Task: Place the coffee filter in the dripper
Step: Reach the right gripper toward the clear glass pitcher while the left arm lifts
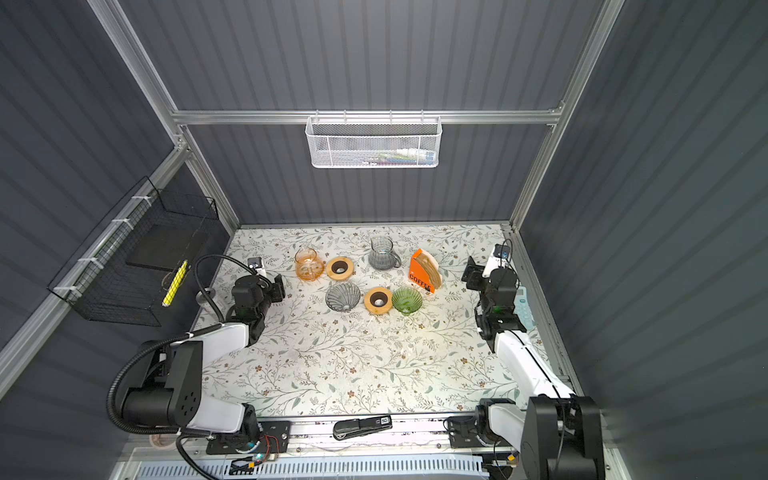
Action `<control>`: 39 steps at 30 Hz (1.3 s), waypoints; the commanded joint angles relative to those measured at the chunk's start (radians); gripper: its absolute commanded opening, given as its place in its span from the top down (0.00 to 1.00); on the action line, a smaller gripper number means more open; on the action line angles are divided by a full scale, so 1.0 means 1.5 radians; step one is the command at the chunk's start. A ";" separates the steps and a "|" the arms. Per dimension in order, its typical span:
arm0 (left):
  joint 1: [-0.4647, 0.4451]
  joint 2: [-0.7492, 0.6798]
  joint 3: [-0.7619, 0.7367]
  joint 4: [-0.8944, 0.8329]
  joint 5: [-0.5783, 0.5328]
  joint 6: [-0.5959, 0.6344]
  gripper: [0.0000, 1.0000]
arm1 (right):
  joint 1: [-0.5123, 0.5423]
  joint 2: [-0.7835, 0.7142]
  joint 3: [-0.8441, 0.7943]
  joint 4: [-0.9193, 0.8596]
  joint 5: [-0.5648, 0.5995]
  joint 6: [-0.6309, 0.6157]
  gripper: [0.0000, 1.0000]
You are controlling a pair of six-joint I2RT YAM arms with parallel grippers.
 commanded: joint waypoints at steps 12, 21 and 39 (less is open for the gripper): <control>-0.046 -0.052 0.215 -0.395 0.094 -0.153 0.40 | 0.198 0.129 0.274 -0.353 -0.086 -0.043 0.27; -0.064 -0.037 0.269 -0.438 0.143 -0.210 0.40 | 0.211 0.352 0.497 -0.453 -0.252 -0.063 0.34; -0.067 -0.033 0.306 -0.473 0.150 -0.202 0.39 | 0.226 0.633 0.804 -0.622 -0.284 -0.054 0.31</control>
